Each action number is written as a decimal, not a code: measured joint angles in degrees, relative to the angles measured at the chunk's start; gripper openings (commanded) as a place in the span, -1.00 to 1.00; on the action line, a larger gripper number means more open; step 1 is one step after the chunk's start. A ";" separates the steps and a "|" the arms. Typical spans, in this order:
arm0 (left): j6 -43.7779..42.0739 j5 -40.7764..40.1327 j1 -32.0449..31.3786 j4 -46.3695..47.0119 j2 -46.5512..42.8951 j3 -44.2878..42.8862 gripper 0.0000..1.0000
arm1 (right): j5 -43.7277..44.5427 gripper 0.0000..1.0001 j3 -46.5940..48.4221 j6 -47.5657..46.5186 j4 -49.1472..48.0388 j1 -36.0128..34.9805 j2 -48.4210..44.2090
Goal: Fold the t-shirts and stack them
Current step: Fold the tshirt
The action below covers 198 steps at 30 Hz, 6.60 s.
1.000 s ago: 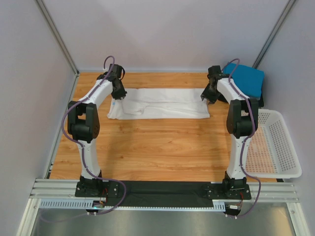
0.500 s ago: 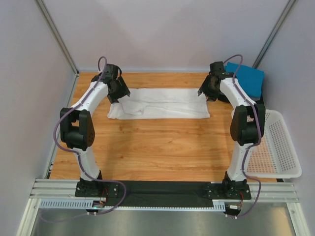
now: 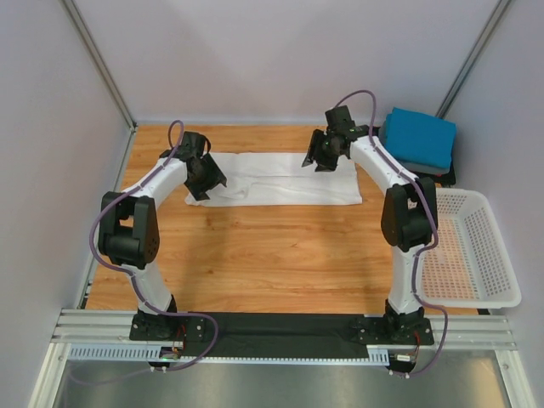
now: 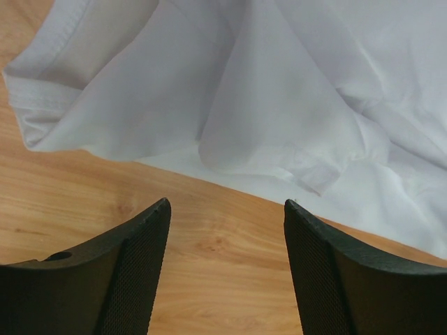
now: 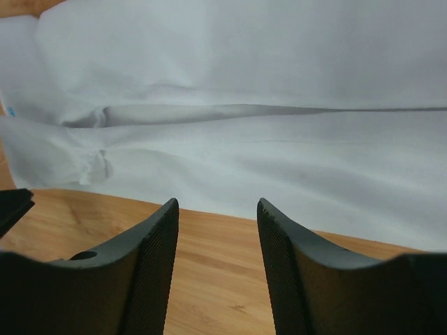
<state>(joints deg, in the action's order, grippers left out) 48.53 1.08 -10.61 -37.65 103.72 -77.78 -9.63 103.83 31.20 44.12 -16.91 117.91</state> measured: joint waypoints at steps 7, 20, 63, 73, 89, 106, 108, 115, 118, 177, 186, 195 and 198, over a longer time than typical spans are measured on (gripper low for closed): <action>1.11 0.83 0.42 7.17 0.83 0.76 0.38 | -5.40 -0.04 7.02 -1.31 -4.87 -5.95 7.56; 2.71 0.61 0.63 9.90 6.49 0.72 0.02 | 2.29 -0.03 3.45 -1.49 -2.47 -4.59 6.12; 1.25 8.52 4.72 26.58 8.63 -9.62 0.99 | 8.04 -0.05 3.26 -2.62 1.99 2.10 4.02; 2.84 8.72 0.42 26.18 8.17 -6.38 0.99 | 7.93 -0.05 -0.11 -2.60 1.18 2.10 3.85; 10.29 4.98 0.57 24.70 18.03 -10.54 0.96 | 10.43 -0.30 -4.22 -2.58 -3.34 7.10 6.43; 18.16 -0.04 0.57 32.35 20.26 -10.67 0.95 | 12.17 -0.36 -7.48 -4.26 -4.52 7.67 6.86; 18.69 -1.01 0.61 33.51 20.26 -10.67 0.95 | 12.20 -0.36 -7.48 -4.48 -4.57 7.76 6.86; 21.66 -4.42 1.40 37.40 20.35 -10.82 0.96 | 12.15 -0.38 -7.54 -4.76 -4.63 8.24 6.84; 22.91 -6.19 2.05 38.84 20.83 -11.15 0.96 | 12.09 -0.38 -7.63 -4.76 -4.81 8.55 6.82; 21.51 -12.44 -2.23 -4.85 30.91 -36.33 0.86 | 3.08 -0.46 -21.88 -17.44 -11.10 4.46 -1.55; 5.88 -1.68 -2.21 3.50 40.11 -49.51 0.88 | 4.17 -0.48 -41.22 -9.66 -16.00 -8.61 -15.13; -15.82 8.31 -6.03 8.02 43.71 -54.42 0.94 | 5.40 -0.46 -50.60 -0.48 -17.70 -23.80 -22.95; -19.21 8.28 -7.87 6.69 43.93 -55.54 0.94 | 6.84 -0.43 -50.36 0.55 -13.79 -26.80 -23.82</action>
<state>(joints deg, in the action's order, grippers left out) 29.32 9.37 -18.48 -30.96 147.65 -133.32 -2.79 53.47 31.75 30.33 -43.70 94.08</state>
